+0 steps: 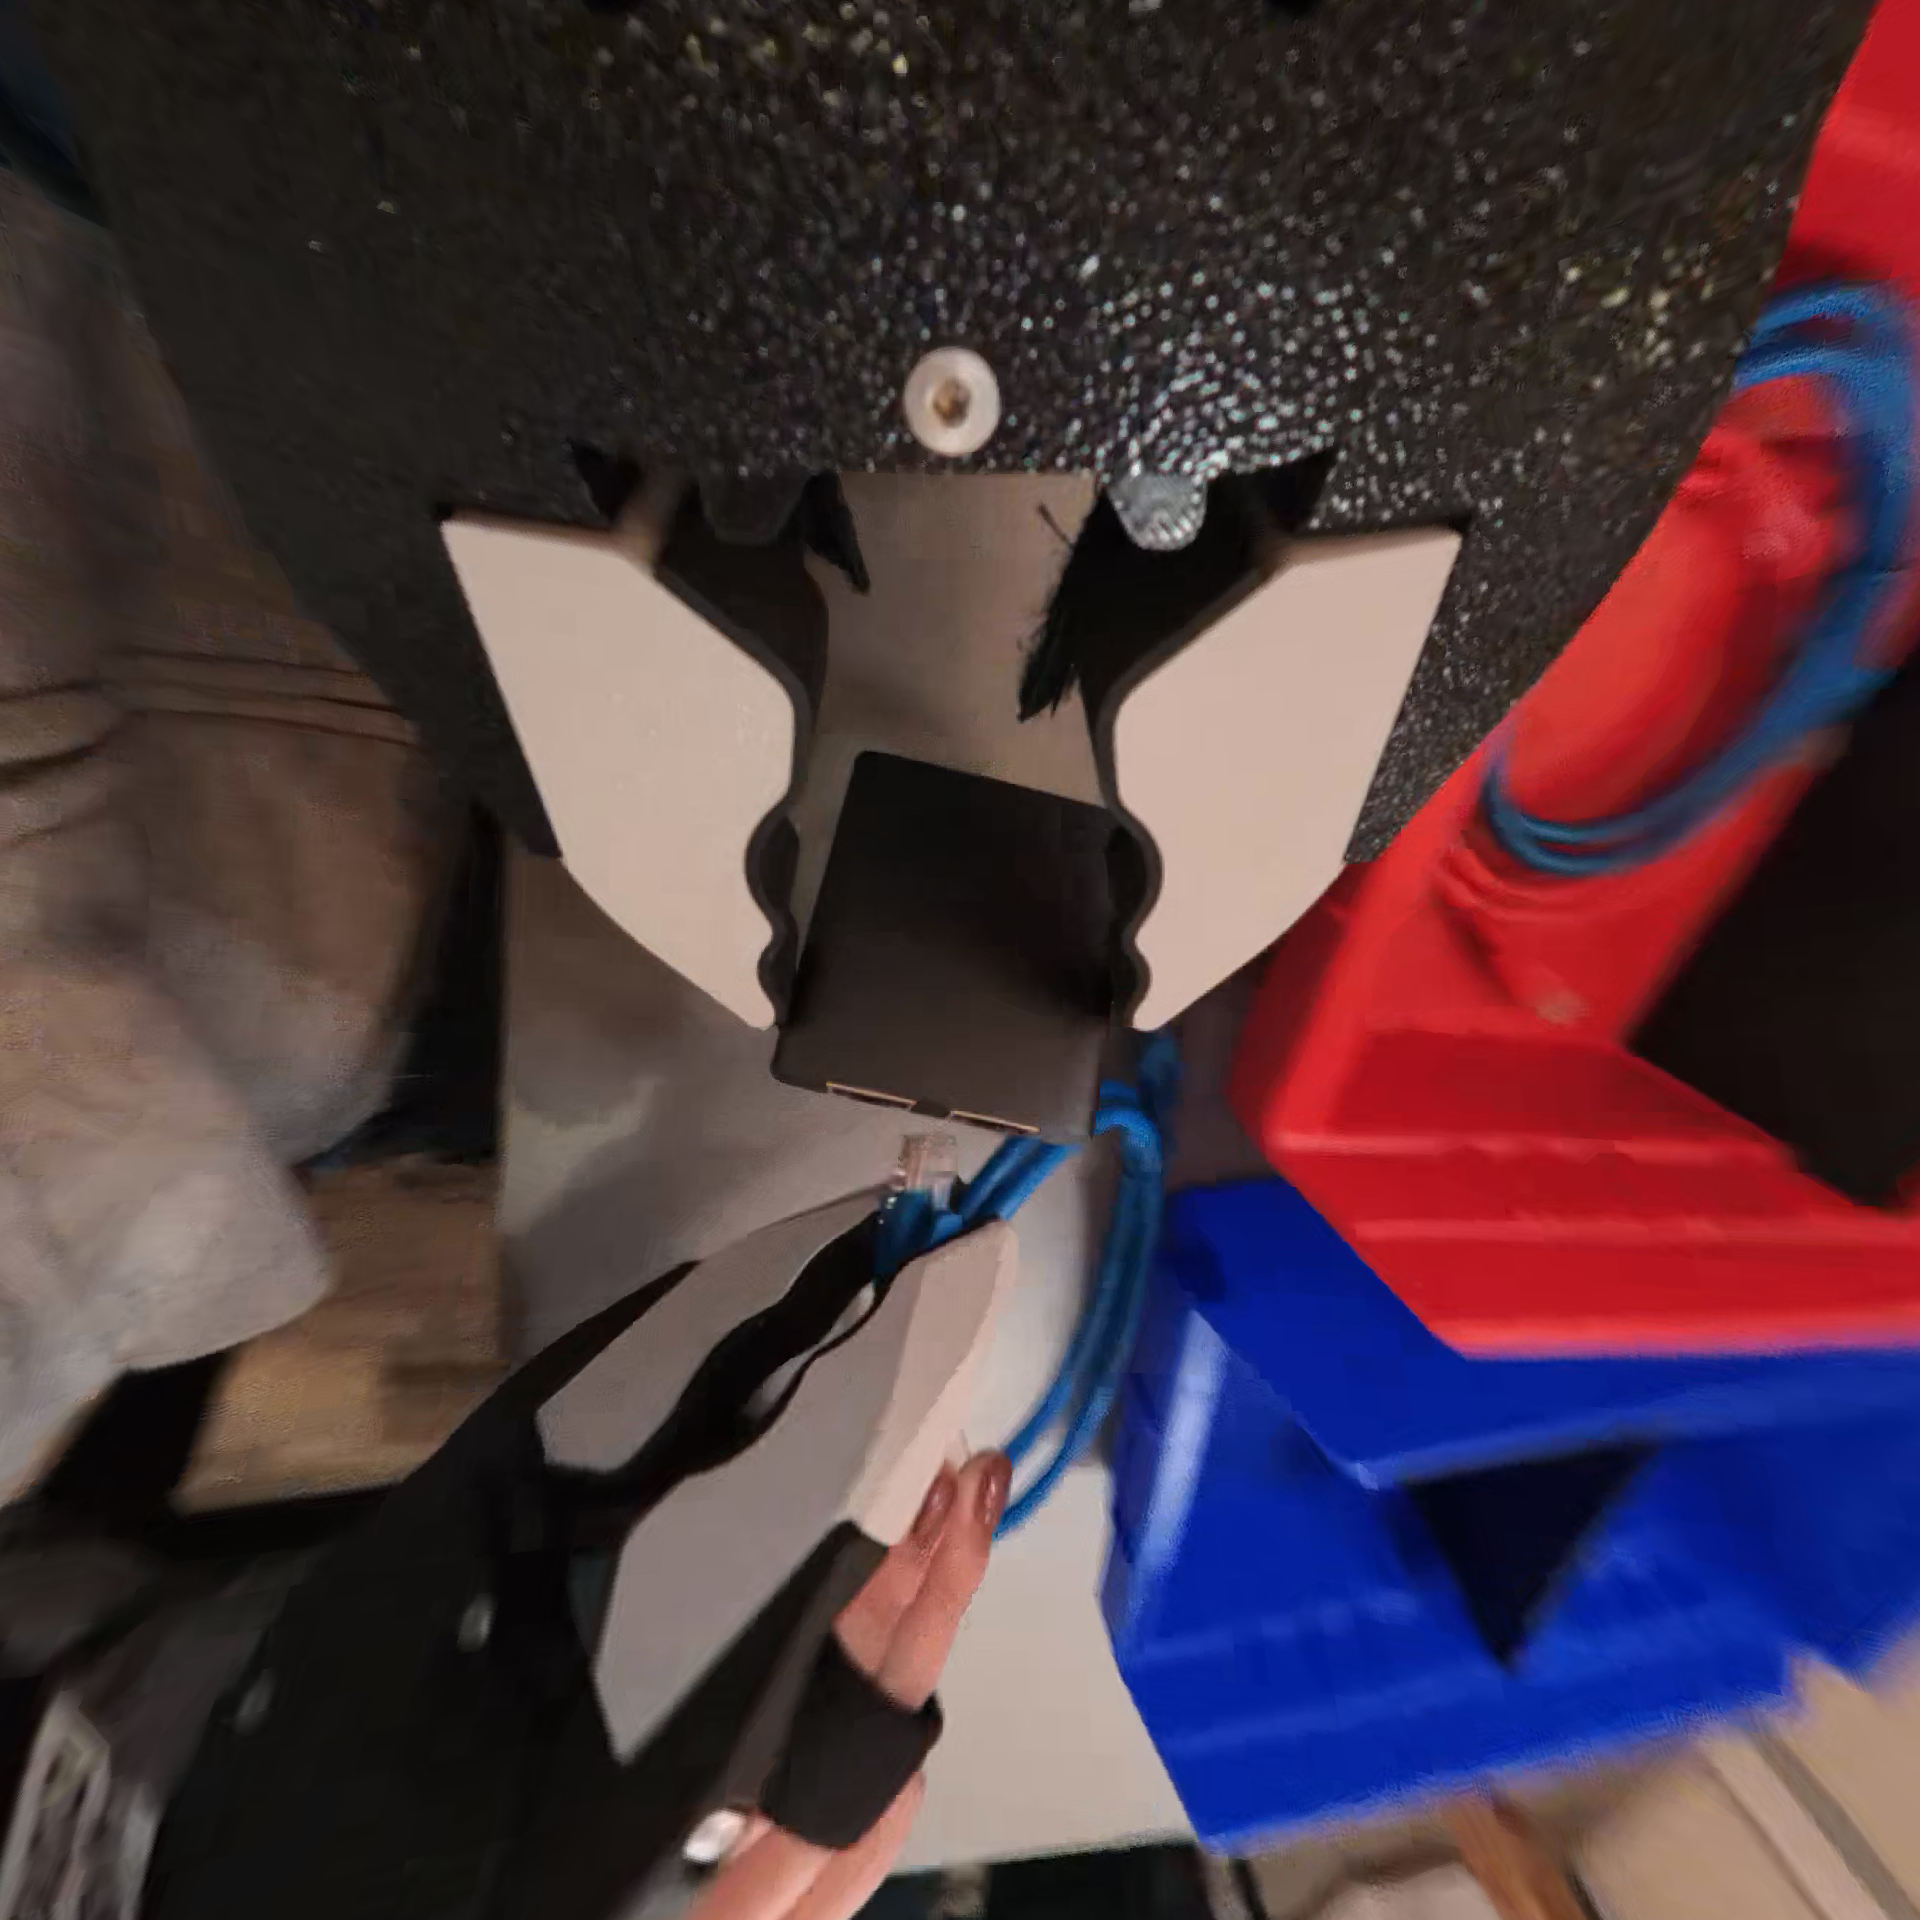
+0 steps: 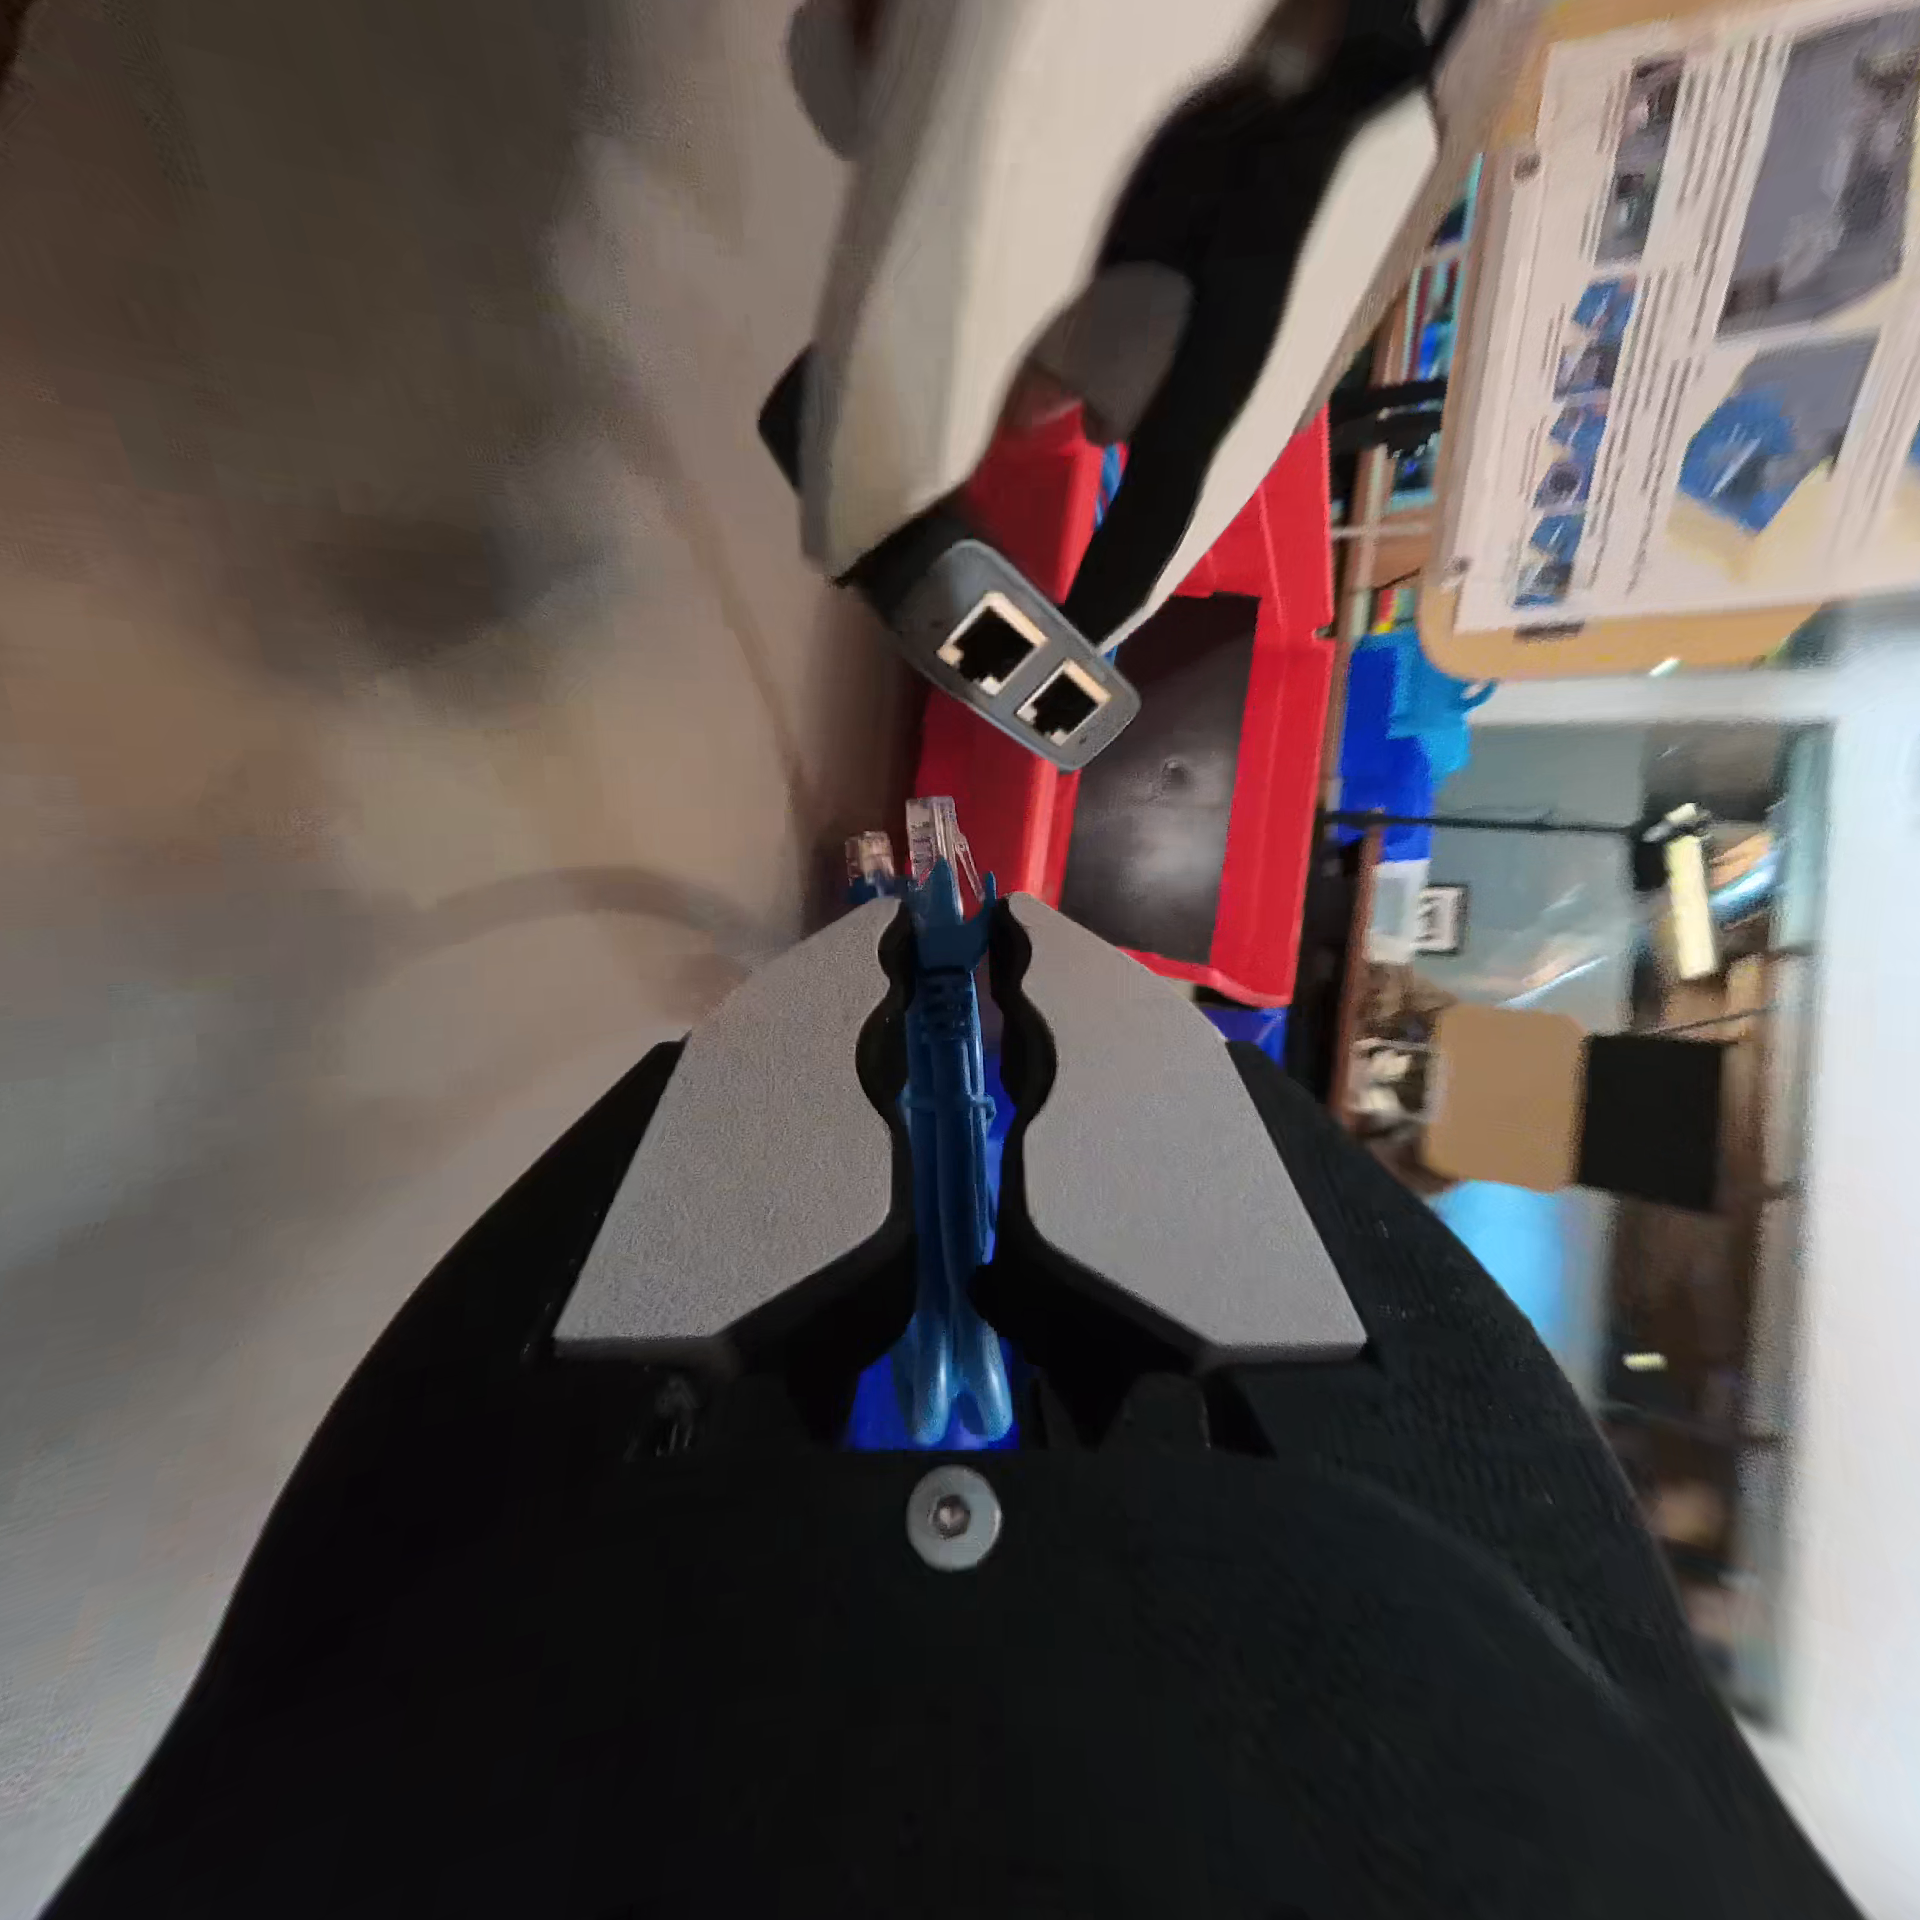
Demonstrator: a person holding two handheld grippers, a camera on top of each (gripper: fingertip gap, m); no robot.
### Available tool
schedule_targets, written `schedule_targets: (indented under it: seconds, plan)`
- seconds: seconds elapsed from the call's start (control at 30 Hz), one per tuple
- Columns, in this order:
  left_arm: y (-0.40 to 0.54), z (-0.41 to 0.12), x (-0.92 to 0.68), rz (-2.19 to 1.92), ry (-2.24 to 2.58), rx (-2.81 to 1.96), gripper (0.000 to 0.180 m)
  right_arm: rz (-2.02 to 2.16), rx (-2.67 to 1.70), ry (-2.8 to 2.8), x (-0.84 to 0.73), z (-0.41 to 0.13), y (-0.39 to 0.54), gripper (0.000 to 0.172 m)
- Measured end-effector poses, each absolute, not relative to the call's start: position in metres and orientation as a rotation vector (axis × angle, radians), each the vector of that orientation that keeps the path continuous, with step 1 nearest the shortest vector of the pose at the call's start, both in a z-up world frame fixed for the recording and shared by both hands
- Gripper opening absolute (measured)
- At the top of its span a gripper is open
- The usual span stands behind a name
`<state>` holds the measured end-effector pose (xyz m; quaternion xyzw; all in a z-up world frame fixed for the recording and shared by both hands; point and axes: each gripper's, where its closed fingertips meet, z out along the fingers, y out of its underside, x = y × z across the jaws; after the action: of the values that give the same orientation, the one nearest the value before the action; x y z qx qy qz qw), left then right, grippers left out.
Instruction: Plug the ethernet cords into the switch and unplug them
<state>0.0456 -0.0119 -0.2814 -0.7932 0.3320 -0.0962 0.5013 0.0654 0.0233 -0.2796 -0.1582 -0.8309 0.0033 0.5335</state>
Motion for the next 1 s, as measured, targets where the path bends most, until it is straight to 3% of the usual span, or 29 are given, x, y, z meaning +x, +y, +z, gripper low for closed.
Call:
schedule_targets:
  seconds: [0.17,0.37,1.0]
  plan:
    - [0.008,-0.234,0.029,0.42,0.928,-1.59,0.058,0.473,-0.835,-1.953,0.067,-0.241,0.03,0.013]
    - [0.032,-0.197,0.026,0.871,1.012,-1.213,0.058,0.983,-1.258,-1.883,0.062,-0.205,0.036,0.013]
    - [0.052,-0.209,0.033,1.242,1.144,-0.965,0.057,1.085,-1.489,-1.733,0.054,-0.222,0.056,0.013]
